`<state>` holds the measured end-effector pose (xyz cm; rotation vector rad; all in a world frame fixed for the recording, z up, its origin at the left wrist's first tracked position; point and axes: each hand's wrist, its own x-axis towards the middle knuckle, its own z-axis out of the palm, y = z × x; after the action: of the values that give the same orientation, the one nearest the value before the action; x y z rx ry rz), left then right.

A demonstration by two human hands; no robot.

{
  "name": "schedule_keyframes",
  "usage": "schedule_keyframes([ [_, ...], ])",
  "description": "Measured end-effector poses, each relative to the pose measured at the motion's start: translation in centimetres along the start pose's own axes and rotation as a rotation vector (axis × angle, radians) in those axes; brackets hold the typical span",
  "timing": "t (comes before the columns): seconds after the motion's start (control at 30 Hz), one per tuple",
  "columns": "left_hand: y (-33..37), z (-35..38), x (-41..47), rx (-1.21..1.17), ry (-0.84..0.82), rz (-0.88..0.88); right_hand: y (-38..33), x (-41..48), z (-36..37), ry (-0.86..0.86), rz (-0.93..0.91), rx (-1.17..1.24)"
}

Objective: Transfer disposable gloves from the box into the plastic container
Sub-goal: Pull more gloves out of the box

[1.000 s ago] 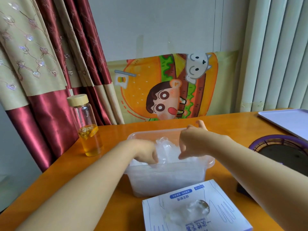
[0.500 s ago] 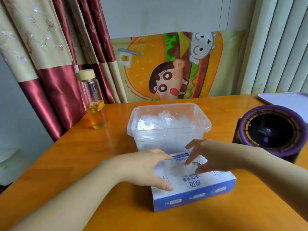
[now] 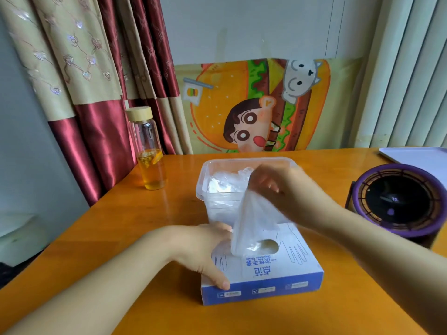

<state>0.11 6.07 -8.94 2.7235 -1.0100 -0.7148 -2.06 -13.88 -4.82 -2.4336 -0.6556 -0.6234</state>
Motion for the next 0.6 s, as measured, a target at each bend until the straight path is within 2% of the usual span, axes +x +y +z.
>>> schedule_keyframes([
  [0.1, -0.4, 0.0, 0.0, 0.058, -0.013, -0.078, 0.2, 1.8, -2.1, 0.249, 0.080, 0.080],
  [0.17, -0.2, -0.8, -0.7, 0.042, -0.004, -0.121, 0.7, 2.8, -3.3, 0.310, 0.147, 0.140],
  [0.23, 0.2, -2.0, -1.8, -0.114, 0.070, -0.120, 1.2, 2.9, -3.8, 0.270, 0.217, 0.218],
  [0.37, 0.8, -3.7, -3.3, -0.714, 0.375, 0.057, 1.5, 2.2, -2.9, 0.137, 0.403, 0.534],
  [0.43, 0.9, -3.8, -2.5, -0.917, 0.509, 0.134, 1.5, 2.2, -2.0, 0.069, 0.508, 0.693],
  [0.53, 2.4, -4.2, -0.8, -1.062, 0.597, 0.202, 1.3, 2.1, -0.8, -0.076, 0.575, 0.754],
  [0.6, 3.4, -4.8, 0.3, -1.083, 0.725, 0.167, 1.1, 1.8, -0.2, -0.168, 0.581, 0.804],
])
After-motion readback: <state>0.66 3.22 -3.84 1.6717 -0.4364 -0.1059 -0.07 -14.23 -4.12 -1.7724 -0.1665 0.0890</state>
